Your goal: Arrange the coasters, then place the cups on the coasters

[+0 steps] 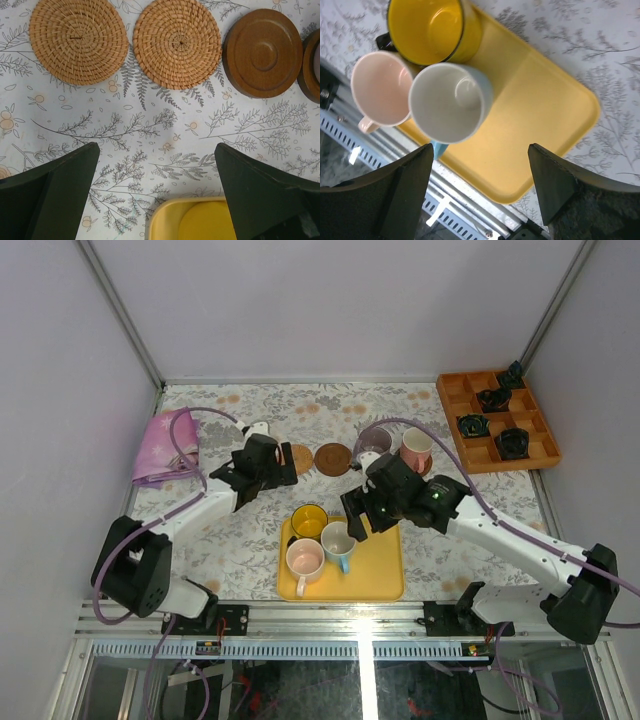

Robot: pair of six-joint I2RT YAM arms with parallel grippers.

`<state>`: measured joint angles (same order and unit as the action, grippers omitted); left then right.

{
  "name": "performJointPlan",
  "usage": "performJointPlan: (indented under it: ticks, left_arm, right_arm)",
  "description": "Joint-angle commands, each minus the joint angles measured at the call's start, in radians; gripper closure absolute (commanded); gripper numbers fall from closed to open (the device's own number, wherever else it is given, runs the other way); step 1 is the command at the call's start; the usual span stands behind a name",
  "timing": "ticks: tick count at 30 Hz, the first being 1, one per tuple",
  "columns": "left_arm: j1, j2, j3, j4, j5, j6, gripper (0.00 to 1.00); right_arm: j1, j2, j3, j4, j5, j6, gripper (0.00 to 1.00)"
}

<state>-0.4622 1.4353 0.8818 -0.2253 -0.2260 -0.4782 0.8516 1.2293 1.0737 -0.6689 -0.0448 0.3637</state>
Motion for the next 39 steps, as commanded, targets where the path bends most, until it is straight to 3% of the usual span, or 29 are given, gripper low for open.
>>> performJointPlan:
  ticks: [1, 18, 29, 39]
  left_arm:
    - [-0.013, -0.071, -0.049, -0.008, -0.038, -0.031, 0.0]
    - [-0.035, -0.18, -0.154, 0.026, -0.067, -0.049, 0.0]
    - [-0.039, -0.225, -0.187, 0.041, -0.08, -0.054, 0.0]
    - [-0.039, -0.242, -0.199, 0.026, -0.078, -0.04, 0.0]
  right_arm:
    - [0.071, 0.011, -0.006, -0.01, -0.046, 0.036, 0.17]
    - [0.299, 0.029, -0.087, 0.031, 0.052, 0.164, 0.2]
    - [0.31, 0.124, -0.106, 0.088, 0.072, 0.207, 0.24]
    - [0.31, 0.202, -0.086, 0.122, 0.15, 0.265, 0.39]
